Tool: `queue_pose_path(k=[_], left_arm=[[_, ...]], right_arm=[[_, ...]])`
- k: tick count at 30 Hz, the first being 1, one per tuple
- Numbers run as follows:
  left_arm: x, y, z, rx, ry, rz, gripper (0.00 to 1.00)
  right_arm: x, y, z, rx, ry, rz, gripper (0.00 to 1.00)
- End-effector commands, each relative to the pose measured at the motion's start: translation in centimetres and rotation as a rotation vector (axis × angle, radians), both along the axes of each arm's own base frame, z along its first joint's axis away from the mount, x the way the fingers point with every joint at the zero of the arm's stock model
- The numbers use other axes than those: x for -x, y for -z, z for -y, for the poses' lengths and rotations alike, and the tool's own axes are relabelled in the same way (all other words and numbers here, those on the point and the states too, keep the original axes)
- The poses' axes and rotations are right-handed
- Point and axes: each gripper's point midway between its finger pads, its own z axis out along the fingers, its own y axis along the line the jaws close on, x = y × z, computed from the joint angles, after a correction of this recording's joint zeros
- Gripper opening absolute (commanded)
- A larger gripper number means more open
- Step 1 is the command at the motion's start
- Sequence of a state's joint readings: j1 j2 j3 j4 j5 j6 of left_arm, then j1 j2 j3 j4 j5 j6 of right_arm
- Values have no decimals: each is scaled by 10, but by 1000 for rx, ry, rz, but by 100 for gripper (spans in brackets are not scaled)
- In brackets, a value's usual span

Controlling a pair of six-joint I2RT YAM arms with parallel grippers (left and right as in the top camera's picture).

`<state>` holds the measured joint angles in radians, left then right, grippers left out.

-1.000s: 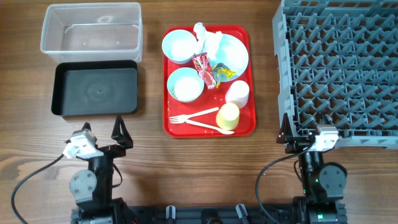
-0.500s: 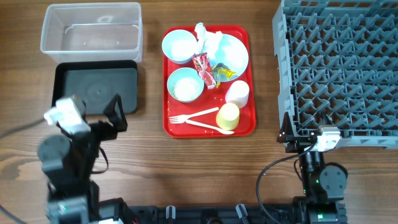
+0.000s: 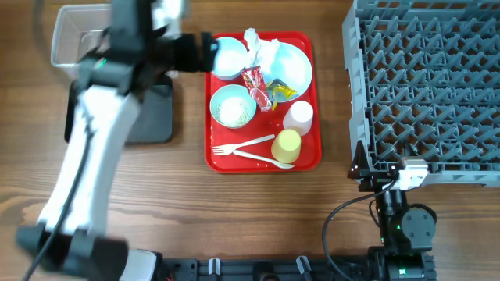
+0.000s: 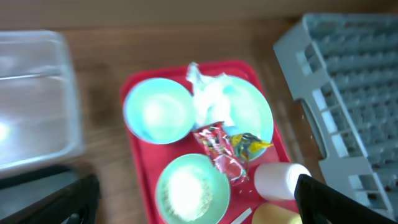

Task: Sort waste into correct bins and load items into the dishwasher rack
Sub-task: 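Reach the left gripper to the red tray and grasp the snack wrappers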

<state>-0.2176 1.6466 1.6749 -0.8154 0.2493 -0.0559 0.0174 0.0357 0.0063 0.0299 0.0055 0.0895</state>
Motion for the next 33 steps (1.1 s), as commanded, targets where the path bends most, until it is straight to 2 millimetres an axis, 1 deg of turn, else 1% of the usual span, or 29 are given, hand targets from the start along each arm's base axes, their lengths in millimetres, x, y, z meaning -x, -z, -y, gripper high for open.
queue_pose_path(k=[1, 2, 3, 6, 8, 9, 13, 15, 17, 23, 27, 30, 33], left_arm=[[-14, 45, 64, -18, 148, -57, 100], [-16, 61, 79, -34, 170, -73, 100], [-18, 72, 95, -17, 198, -85, 100], [-18, 100, 138, 10, 275, -100, 100], [-21, 116, 153, -50, 265, -77, 100], [-23, 129, 154, -121, 232, -65, 100], [-24, 155, 151, -284, 158, -55, 100], [-24, 167, 153, -290, 152, -74, 100], [-28, 186, 146, -284, 78, -118, 100], [-36, 186, 144, -265, 46, -104, 100], [-40, 203, 148, -267, 49, -113, 100], [-38, 210, 147, -272, 45, -130, 93], [-38, 211, 147, -273, 45, -132, 89]], right_arm=[[0, 5, 2, -53, 12, -21, 100], [0, 6, -1, -52, -3, -22, 100], [0, 6, -1, -52, -7, -24, 100], [0, 6, -1, -52, -7, -24, 100], [0, 6, -1, -52, -7, -25, 100], [0, 6, -1, -52, -7, -25, 100], [0, 6, -3, -53, -17, -25, 100], [0, 7, -7, -52, -38, -29, 100], [0, 7, -10, -53, -56, -31, 100], [0, 7, -10, -53, -56, -31, 100], [0, 7, -10, -53, -56, -31, 100], [0, 7, -10, -53, -56, -31, 100], [0, 7, -10, -53, -56, -31, 100]])
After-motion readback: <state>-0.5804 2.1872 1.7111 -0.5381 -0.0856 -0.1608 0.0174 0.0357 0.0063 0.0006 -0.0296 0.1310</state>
